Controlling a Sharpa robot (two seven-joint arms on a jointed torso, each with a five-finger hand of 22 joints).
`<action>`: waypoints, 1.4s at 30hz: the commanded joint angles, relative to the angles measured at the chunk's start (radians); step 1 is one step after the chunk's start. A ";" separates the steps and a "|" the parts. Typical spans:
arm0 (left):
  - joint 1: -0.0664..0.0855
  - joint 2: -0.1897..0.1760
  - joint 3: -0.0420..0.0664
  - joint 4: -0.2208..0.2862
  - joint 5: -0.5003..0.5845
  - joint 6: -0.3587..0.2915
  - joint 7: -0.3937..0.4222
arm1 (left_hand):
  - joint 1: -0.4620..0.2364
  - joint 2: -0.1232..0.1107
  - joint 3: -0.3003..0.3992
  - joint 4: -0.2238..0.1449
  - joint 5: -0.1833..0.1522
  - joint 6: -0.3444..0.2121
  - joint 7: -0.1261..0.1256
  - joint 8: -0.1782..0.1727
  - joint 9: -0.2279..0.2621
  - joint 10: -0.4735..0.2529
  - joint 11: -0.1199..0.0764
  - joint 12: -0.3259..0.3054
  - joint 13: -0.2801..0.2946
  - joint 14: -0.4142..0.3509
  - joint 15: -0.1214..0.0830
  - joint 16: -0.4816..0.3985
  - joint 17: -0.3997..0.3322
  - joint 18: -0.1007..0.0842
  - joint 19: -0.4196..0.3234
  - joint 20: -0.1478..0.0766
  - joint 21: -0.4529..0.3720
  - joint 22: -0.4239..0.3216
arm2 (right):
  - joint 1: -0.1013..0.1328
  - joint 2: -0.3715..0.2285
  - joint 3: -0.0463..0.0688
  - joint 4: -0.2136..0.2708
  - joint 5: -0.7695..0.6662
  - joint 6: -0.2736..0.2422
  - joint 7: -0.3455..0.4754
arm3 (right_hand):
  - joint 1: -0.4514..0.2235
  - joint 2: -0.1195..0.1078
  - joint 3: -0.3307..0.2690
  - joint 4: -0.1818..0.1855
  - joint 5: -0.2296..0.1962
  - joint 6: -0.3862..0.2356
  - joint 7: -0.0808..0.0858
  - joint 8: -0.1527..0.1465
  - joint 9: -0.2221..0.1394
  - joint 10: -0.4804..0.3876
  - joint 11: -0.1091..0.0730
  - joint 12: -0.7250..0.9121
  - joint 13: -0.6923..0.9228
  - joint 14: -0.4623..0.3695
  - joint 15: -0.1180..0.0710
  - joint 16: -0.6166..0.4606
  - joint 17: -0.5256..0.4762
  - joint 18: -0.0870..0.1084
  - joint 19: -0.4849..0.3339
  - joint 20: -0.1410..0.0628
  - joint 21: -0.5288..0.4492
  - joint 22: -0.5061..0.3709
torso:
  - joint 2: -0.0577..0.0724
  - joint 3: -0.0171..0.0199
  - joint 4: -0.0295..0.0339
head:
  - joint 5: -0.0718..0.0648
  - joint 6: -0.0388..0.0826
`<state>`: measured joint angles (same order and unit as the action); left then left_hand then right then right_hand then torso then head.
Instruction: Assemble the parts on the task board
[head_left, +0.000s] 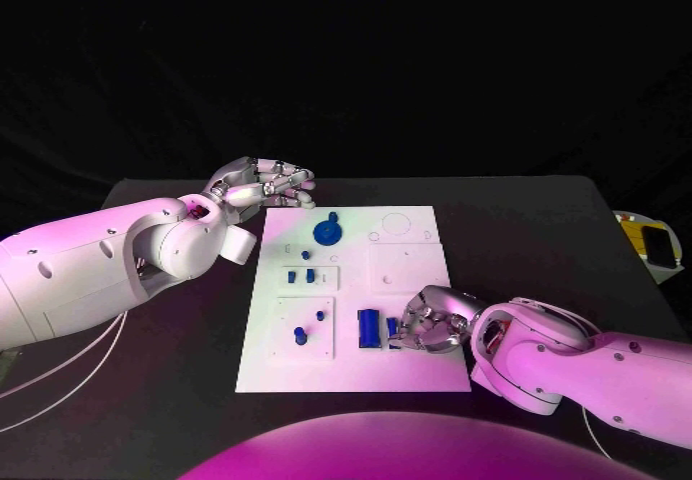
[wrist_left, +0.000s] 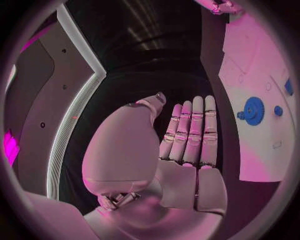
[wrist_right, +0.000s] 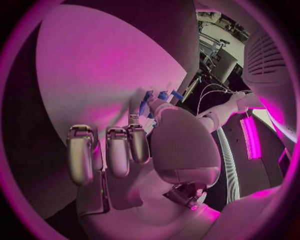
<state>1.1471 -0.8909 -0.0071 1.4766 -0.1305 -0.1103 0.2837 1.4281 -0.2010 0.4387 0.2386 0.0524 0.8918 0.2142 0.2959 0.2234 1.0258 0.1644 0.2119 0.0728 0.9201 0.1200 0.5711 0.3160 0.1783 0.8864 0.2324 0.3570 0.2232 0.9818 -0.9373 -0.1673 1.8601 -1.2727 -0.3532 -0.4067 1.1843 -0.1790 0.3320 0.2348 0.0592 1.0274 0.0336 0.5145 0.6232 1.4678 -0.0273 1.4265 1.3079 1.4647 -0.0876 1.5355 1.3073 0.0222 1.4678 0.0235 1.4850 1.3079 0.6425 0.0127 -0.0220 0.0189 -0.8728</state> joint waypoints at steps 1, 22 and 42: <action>0.001 0.001 0.001 0.001 -0.001 0.014 0.006 | 0.009 -0.002 -0.004 0.000 -0.002 -0.001 0.003 -0.004 -0.001 -0.008 -0.002 0.006 0.002 -0.007 -0.003 -0.006 0.001 0.003 0.009 0.000 -0.003 -0.001 | -0.001 -0.010 0.000 0.011 0.001 -0.027 0.029 | -0.019 0.000 -0.008 0.011 0.010 0.003 0.004 -0.005 -0.002 0.042 -0.006 -0.004 0.170 0.090 -0.005 0.003 0.183 -0.004 0.074 -0.006 -0.003 0.238 | -0.001 -0.0002 0.0001 | -0.001 0.000; -0.010 0.050 -0.020 -0.078 0.084 -0.054 0.089 | 0.014 0.008 0.000 0.013 -0.001 0.008 -0.011 0.000 0.000 0.030 -0.016 0.027 0.006 0.003 -0.012 -0.014 0.002 0.004 0.017 -0.002 -0.014 -0.008 | 0.127 0.028 0.010 -0.271 0.911 -0.077 0.728 | 0.117 0.022 0.017 -0.048 0.056 -0.208 0.113 -0.127 -0.050 -0.428 0.092 -0.754 -0.350 -0.193 0.080 -0.495 -0.506 0.157 -0.326 0.074 -1.043 -0.136 | -0.054 -0.0192 0.0017 | -0.021 0.073; -0.030 0.145 -0.020 -0.237 0.167 -0.127 0.134 | -0.531 0.201 -0.439 -0.239 -0.052 -0.892 -0.214 -0.296 -0.223 -1.026 -0.164 -0.212 -0.073 -0.920 -0.120 -0.571 -0.316 -0.178 -0.886 -0.232 -0.357 -0.223 | 0.150 0.222 0.041 -0.652 1.132 -0.024 0.802 | -0.428 0.179 -0.332 -0.235 -0.059 -1.027 -0.034 -0.514 -0.623 -1.468 0.027 -1.426 -1.308 -1.465 0.088 -1.535 -1.307 -0.022 -1.468 -0.024 -1.485 -1.308 | -0.073 -0.0112 -0.0005 | -0.015 0.194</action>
<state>1.1177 -0.7478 -0.0285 1.2316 0.0397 -0.2235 0.4132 1.2324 -0.0947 0.2092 0.1453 0.0267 0.4333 0.0980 0.1197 0.0977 0.4949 0.1043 0.0333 0.0329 0.4094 0.0956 0.1216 0.1108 0.0897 0.4105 0.1528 0.0745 0.0514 1.1336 -0.7148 -0.1274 1.1997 -0.1399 -0.3599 0.3906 1.0395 -0.0684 0.3125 0.0209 0.0367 0.4363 0.1148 0.1130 0.2107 0.5157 0.0917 0.0722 0.1035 0.4875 0.0730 0.1570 0.1733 0.0977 0.4725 0.1303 0.0329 0.3382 0.5714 0.0025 -0.0247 0.0049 -0.6853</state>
